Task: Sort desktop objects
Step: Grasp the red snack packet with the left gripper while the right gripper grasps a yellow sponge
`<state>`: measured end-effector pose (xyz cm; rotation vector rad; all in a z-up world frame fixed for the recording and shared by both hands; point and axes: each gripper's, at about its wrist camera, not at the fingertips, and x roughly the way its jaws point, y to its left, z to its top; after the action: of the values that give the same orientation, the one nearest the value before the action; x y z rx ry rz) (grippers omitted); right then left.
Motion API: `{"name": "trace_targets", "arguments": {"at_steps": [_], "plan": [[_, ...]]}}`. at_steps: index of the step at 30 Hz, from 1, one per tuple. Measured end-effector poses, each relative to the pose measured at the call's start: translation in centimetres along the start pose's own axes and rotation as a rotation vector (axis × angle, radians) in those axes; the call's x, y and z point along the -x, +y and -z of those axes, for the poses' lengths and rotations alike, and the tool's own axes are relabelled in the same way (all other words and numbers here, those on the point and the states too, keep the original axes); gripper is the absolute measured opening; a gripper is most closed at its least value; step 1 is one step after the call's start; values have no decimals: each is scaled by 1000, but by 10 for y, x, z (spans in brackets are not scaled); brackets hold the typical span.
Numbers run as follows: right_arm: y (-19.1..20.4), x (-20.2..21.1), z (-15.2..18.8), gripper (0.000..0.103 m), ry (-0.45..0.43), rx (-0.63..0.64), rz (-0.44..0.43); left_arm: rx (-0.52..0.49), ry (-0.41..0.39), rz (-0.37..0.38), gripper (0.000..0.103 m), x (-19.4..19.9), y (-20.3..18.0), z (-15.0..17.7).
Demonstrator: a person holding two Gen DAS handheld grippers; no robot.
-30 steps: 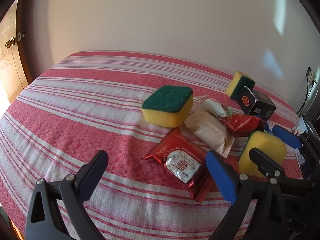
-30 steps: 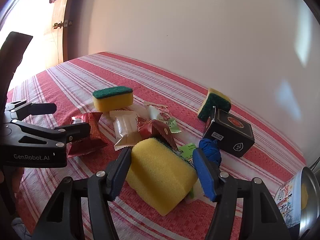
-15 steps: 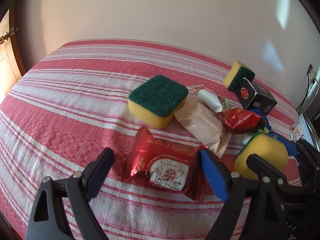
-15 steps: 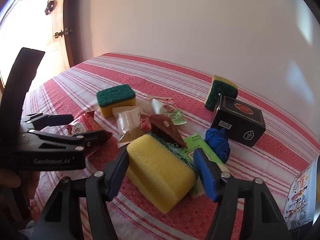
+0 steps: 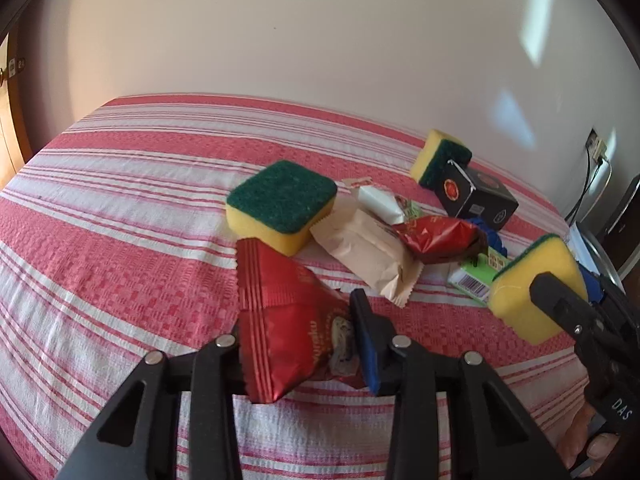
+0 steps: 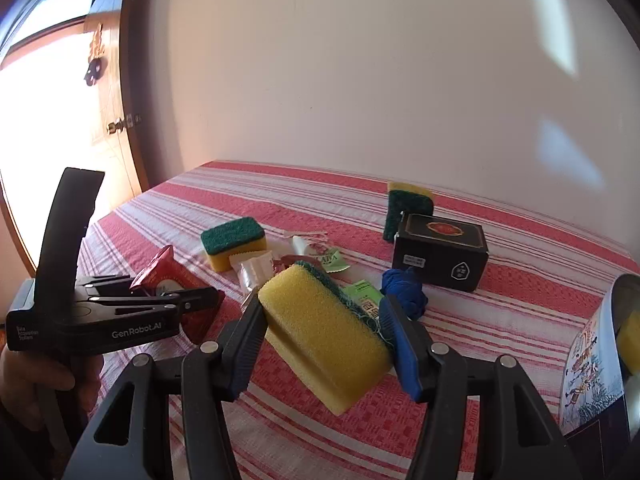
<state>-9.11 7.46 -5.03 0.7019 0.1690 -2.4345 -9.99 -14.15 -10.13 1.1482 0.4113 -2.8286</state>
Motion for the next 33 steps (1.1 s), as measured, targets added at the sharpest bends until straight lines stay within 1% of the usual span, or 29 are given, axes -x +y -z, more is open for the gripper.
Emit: {"name": "trace_targets", "arguments": {"at_steps": [3, 7, 8, 10, 13, 15, 20, 27, 30, 33], "plan": [[-4, 9, 1, 60, -55, -39, 22, 10, -50, -15, 36, 9, -1, 3], [-8, 19, 1, 60, -112, -66, 62, -25, -96, -36, 35, 17, -10, 5], [-8, 20, 1, 60, -118, -69, 71, -32, -100, -39, 35, 17, -11, 5], [-8, 22, 1, 60, -126, -73, 91, -40, -98, -32, 28, 17, -11, 4], [-10, 26, 2, 60, -144, -82, 121, -44, -96, -17, 28, 17, -12, 4], [-10, 31, 3, 60, -162, -87, 133, -49, -97, -12, 25, 17, -14, 5], [-12, 38, 5, 60, -206, -92, 162, -58, -109, -8, 25, 19, -16, 6], [-12, 49, 8, 60, -265, -97, 209, -88, -159, 19, 25, 29, -26, 9], [-14, 50, 8, 60, -267, -106, 222, -124, -174, 7, 25, 30, -37, 10], [-16, 54, 9, 60, -279, -116, 232, -176, -198, -35, 25, 33, -49, 12]]}}
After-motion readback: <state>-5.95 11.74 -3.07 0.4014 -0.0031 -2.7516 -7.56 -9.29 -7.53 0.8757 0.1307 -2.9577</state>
